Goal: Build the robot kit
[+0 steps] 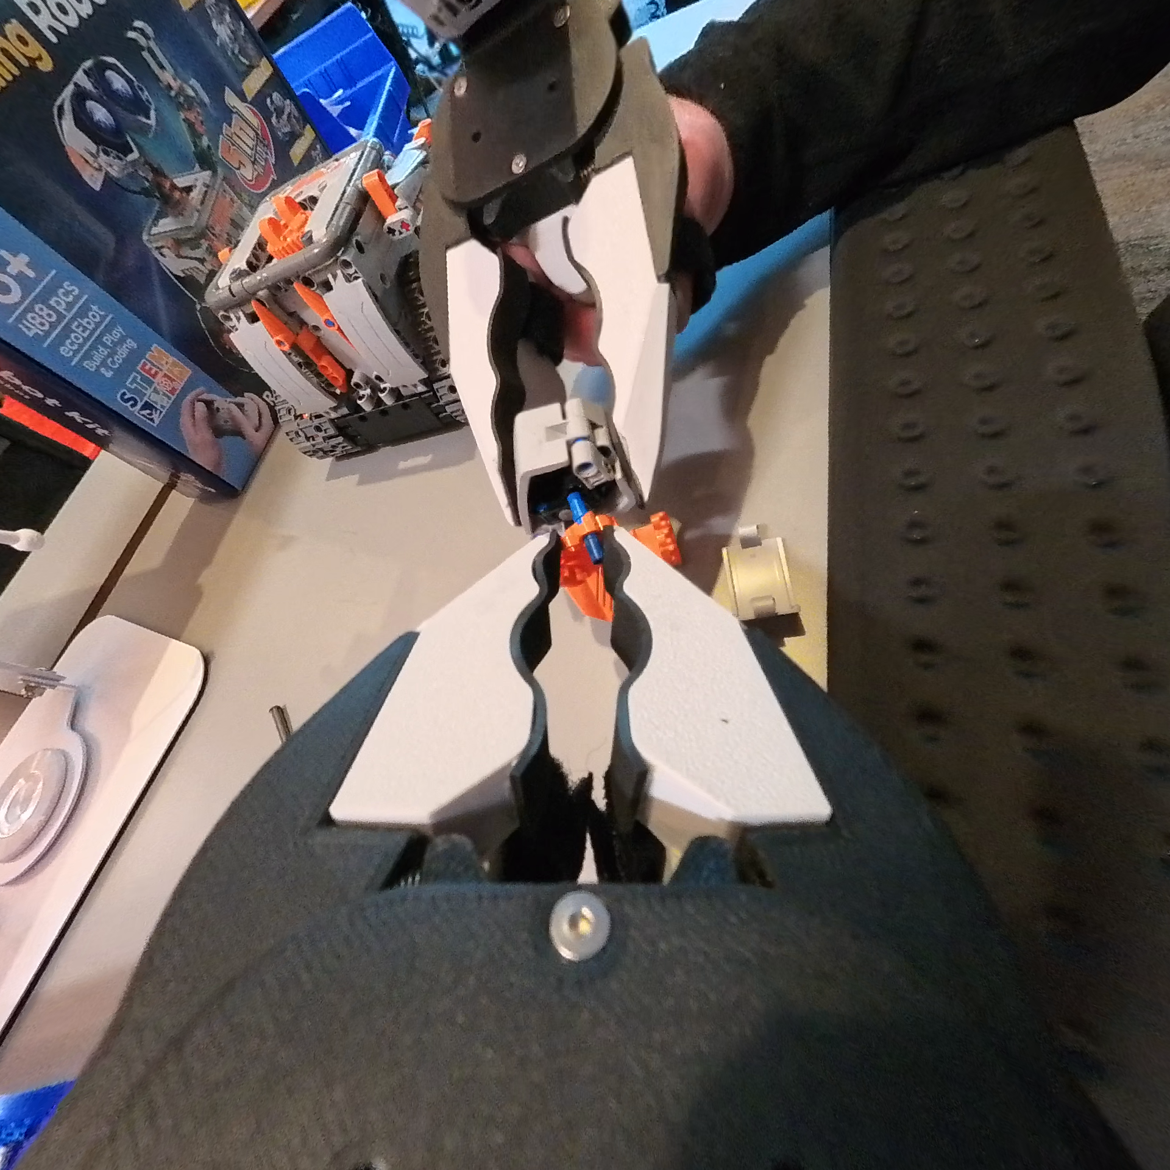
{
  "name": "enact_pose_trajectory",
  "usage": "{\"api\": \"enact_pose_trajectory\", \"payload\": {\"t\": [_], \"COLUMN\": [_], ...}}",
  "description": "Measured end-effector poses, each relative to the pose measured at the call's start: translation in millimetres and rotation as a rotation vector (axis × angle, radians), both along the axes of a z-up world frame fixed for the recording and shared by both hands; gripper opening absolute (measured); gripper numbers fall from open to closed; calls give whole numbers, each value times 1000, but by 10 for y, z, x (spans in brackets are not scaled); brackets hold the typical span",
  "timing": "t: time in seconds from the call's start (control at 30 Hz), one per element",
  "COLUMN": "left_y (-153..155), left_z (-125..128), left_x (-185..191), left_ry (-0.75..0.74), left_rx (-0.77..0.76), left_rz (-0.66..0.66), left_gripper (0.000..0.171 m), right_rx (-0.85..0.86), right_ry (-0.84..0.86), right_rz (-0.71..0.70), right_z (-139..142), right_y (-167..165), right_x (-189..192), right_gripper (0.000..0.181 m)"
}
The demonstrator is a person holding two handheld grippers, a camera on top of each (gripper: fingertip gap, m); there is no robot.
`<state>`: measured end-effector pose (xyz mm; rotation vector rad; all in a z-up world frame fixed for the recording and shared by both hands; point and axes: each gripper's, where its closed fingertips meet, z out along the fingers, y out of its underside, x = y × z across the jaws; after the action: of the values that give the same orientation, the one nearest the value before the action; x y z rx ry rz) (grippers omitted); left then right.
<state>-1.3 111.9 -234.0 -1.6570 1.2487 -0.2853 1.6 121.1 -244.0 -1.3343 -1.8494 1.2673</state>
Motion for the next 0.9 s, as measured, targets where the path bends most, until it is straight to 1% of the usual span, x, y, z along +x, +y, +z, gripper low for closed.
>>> {"api": "enact_pose_trajectory", "payload": {"t": [0.17, 0.3, 0.37, 0.4, 0.47, 0.6, 0.73, 0.9], "left_y": [-2, -9, -14, -23, -22, -25, -33, -35], "left_z": [-41, -116, -114, -108, -113, -106, -95, -58], "left_x": [-7, -14, -10, -1, 2, 3, 10, 7], "left_ry": [21, 62, 63, 63, 78, 62, 86, 55], "left_rx": [-3, 3, 9, 16, 28, 20, 51, 48], "left_rz": [-2, -4, -6, -11, -11, -17, -14, -14], "left_gripper": [10, 9, 8, 3, 4, 4, 3, 3], "right_rx": [56, 100, 96, 91, 85, 90, 64, 42], "right_ry": [-13, -48, -48, -49, -49, -46, -44, -30], "right_rz": [-5, -11, -11, -10, -5, 0, 2, 0], "right_z": [-28, -104, -110, -111, -110, -106, -102, -73], "right_y": [-3, -5, -3, -3, -4, -14, -14, -16], "right_x": [-5, -7, -8, -4, 3, 6, 5, 1], "right_gripper": [43, 43, 43, 43, 43, 43, 43, 43]}}
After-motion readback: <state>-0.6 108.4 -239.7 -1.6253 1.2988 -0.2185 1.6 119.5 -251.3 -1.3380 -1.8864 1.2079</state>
